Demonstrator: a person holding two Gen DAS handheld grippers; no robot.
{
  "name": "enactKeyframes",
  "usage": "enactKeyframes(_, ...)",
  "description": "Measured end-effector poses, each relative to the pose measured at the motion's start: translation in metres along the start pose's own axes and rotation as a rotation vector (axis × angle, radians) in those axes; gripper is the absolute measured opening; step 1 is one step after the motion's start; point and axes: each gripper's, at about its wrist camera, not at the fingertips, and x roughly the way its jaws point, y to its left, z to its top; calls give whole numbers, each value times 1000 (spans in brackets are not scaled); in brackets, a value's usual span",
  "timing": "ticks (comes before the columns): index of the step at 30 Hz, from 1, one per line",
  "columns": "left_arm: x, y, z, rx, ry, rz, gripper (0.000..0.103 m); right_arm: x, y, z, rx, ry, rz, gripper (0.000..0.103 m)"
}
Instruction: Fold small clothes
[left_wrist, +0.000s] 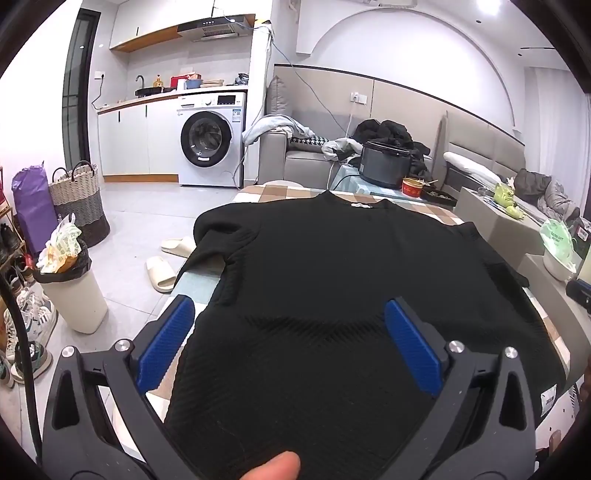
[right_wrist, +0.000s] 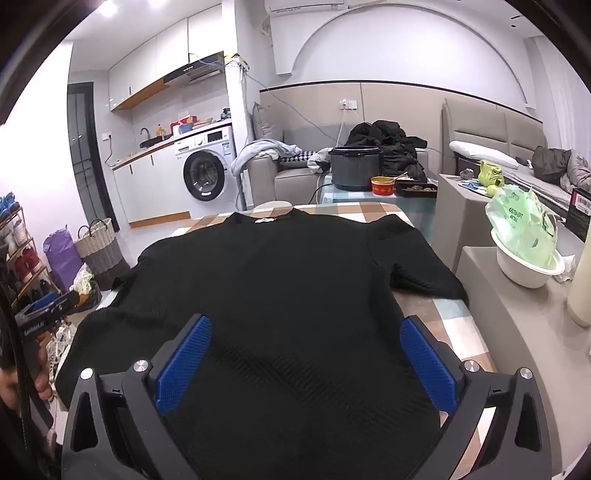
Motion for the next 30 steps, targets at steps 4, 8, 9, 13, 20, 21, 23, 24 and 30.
enactKeyframes(4, -3, -1, -2, 8, -2, -6, 102, 0, 1, 3, 7, -10, 7, 103)
enactKeyframes(8, -3, 0, 0, 4, 4, -8, 102, 2, 3, 1, -5, -4, 6, 103)
enactKeyframes(9, -1, 0, 0, 3, 5, -6, 102, 2, 3, 1, -8, -1, 3, 103)
enactKeyframes(13, -1, 2, -1, 1, 7, -5, 102, 2, 4, 0, -2, 8, 6, 103)
enactKeyframes(20, 2, 4, -3, 4, 7, 0, 102, 1, 3, 0, -1, 11, -10, 103)
enactKeyframes(21, 7, 5, -4, 3, 7, 3, 102, 1, 3, 0, -1, 10, -13, 103)
enactKeyframes(23, 8, 6, -4, 9, 5, 5, 102, -1, 3, 0, -3, 4, -17, 103)
enactKeyframes(24, 9, 6, -5, 11, 4, 8, 102, -2, 3, 0, -3, 0, -17, 103)
enactKeyframes(30, 10, 3, -7, 25, -4, 20, 102, -2, 3, 0, -5, -3, -12, 103)
